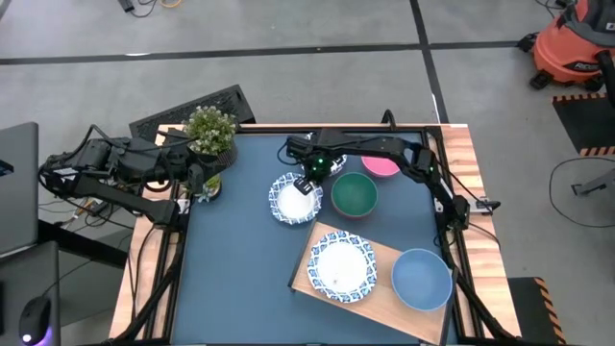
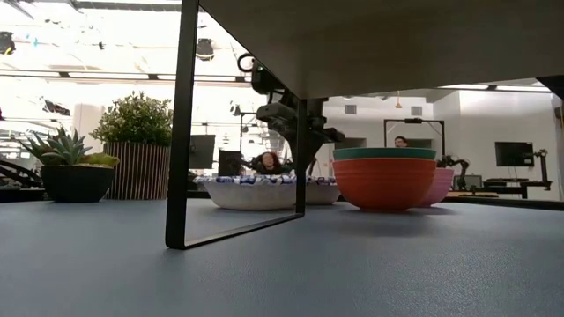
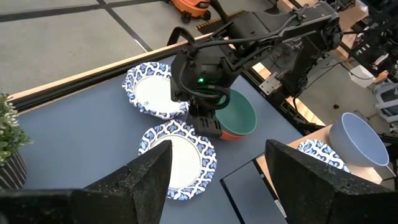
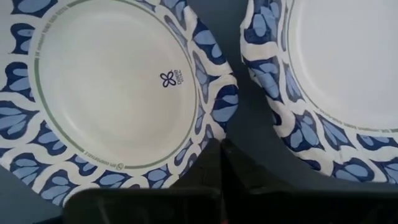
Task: Place and stack bowls onto a shelf
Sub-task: Stack the white bowl on top of the white bowl on the shelf
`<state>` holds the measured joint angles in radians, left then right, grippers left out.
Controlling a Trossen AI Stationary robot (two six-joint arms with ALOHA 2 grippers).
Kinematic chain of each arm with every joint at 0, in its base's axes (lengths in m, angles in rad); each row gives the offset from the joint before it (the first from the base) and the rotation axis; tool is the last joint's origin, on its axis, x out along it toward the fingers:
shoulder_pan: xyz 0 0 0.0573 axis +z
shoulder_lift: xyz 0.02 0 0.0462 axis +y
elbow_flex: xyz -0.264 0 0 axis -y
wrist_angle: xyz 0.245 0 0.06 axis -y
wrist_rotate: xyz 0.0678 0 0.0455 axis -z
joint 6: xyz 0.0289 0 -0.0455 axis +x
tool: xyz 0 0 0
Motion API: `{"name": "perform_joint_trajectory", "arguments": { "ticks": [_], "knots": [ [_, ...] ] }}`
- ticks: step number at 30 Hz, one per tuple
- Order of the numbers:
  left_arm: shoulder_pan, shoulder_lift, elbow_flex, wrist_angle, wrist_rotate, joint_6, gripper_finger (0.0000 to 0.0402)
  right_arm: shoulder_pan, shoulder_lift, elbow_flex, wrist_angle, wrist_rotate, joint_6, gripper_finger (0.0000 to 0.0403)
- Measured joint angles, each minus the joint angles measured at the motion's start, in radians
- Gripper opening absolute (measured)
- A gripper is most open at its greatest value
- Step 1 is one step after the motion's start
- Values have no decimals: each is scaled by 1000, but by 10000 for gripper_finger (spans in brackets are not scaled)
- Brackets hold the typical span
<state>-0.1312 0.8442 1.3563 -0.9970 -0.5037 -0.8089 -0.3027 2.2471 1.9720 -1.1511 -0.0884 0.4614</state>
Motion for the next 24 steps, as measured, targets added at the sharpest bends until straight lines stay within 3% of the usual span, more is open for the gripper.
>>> {"name": "perform_joint_trajectory", "arguments": {
  "ticks": [12,24],
  "knots": [
    [0,0,0,0,-1,-8,243,9,-34,4,3,-16,6,17],
    [0,0,0,0,-9,-8,243,14,-105,112,-11,-16,3,19]
  ]
}}
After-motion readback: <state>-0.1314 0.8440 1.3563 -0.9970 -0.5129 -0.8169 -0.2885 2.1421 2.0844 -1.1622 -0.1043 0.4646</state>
